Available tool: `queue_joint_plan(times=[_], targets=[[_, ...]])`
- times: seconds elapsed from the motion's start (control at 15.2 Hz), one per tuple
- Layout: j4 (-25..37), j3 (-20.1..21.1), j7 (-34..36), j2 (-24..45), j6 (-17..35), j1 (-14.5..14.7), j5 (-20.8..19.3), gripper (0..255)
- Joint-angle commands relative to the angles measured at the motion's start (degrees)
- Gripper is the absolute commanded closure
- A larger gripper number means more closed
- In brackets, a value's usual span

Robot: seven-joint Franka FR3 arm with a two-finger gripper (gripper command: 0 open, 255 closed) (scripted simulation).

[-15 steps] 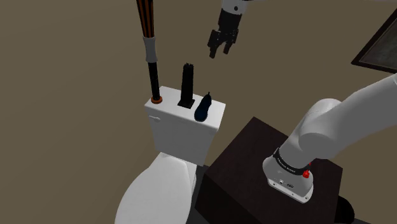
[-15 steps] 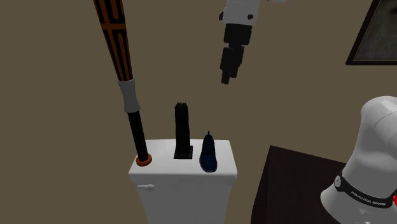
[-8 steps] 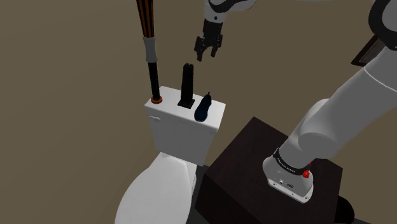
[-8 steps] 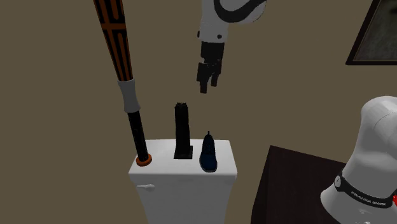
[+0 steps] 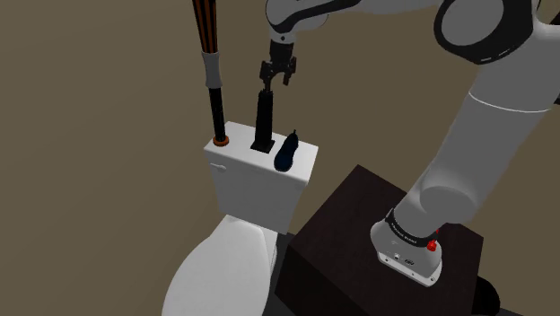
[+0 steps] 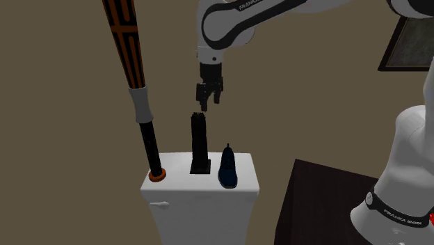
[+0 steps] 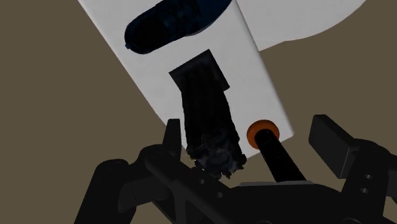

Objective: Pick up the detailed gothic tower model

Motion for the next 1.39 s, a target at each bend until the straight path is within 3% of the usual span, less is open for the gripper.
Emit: queue_joint_plan(times=[0.0, 0.26, 0.86, 0.92, 1.32], targets=[[4.87, -0.11, -0.20, 5.32, -0.07, -0.32, 0.30, 0], [12.87, -0.24, -0.45, 13.23, -1.02, -1.02, 0.66, 0], [9.75, -0.11, -0.77, 15.11, 3.98, -1.05, 0.98, 0], [9.57, -0.10, -0.75, 15.04, 4.07, -1.02, 0.97, 255], [9.67, -0.11, -0.78, 15.07, 4.00, -1.05, 0.97, 255]])
